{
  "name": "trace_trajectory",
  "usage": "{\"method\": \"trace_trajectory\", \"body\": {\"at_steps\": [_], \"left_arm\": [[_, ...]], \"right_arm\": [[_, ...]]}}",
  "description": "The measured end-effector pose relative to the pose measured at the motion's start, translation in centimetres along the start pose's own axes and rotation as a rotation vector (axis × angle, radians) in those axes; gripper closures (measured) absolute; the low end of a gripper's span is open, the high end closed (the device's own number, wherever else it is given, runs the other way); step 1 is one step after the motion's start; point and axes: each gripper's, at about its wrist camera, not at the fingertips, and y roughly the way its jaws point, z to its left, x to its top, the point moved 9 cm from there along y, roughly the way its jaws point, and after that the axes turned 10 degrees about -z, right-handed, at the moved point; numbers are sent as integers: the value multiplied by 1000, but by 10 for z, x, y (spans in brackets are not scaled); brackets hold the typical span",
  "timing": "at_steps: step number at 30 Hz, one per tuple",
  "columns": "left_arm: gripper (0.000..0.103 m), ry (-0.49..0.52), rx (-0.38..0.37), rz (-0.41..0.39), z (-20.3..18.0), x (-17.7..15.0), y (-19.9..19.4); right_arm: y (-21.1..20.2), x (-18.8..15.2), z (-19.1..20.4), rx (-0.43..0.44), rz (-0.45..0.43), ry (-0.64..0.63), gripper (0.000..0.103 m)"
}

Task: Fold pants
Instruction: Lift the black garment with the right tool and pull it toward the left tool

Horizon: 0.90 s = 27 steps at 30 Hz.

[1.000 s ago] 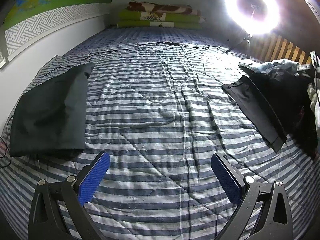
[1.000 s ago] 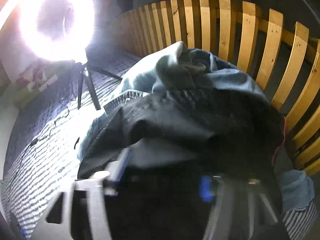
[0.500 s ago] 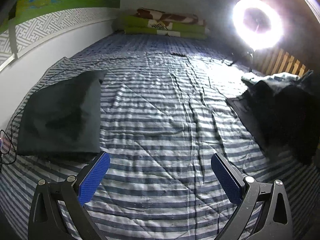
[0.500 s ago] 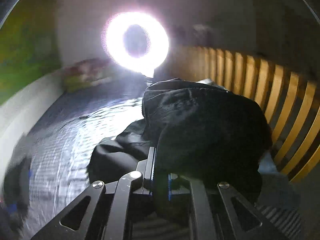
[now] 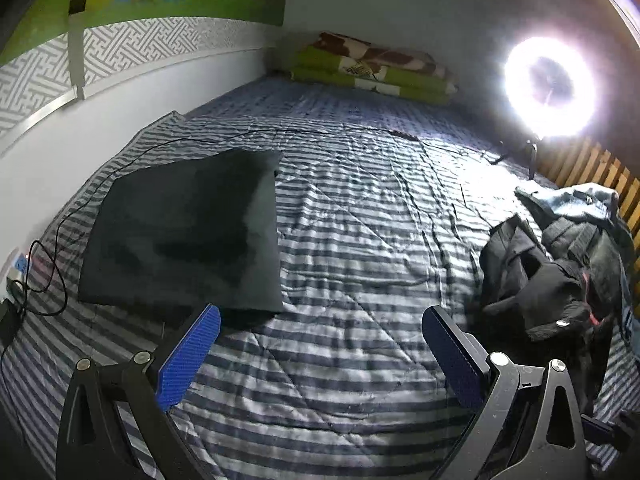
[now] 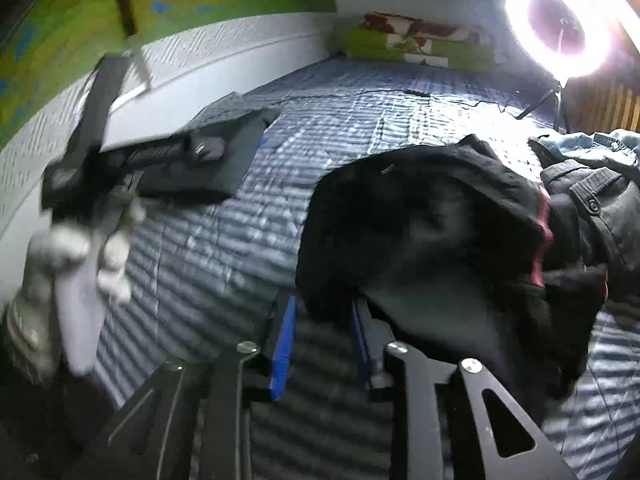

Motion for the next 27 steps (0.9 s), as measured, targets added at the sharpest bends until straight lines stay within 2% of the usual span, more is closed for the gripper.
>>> {"method": "trace_trajectory", "body": {"at_steps": [1,3,6,7,9,13,17,20,21,23,24,27], "left_arm": [[1,10,-6,1,-2,-2,-1],[1,26,-22,4,-10,-3,-1],[1,38,-50,8,-24,-4,-2],[1,42,-63,10,-30,-5,-1],[1,54,-84,17,-40,-7,-1],[1,78,-111,27,-56,-13,0],[1,88,-121,41,-62,-18,3],[1,67,-108,56,-52,-18,7],[1,52,-109,65,-46,-18,8],[1,-3,-110,80,-31,-15,10],[1,-33,-98,78,-18,-12,9],[1,-80,-70,41,11,0,0]], "right_arm": [[-10,-1,-7,-19,-13,-4,71],[-26,4,-30,-74,-43,22,55],[-41,10,-84,-183,-76,123,46],[-45,16,-116,-235,-84,173,45],[-36,21,-146,-264,-84,223,40],[10,29,-197,-222,-22,335,37],[52,27,-199,-139,21,418,37],[60,28,-171,-43,10,432,58],[59,30,-161,-42,9,418,77],[52,38,-127,-3,-9,371,103],[45,46,-102,32,-35,341,103],[35,66,-44,20,-85,190,103]]}}
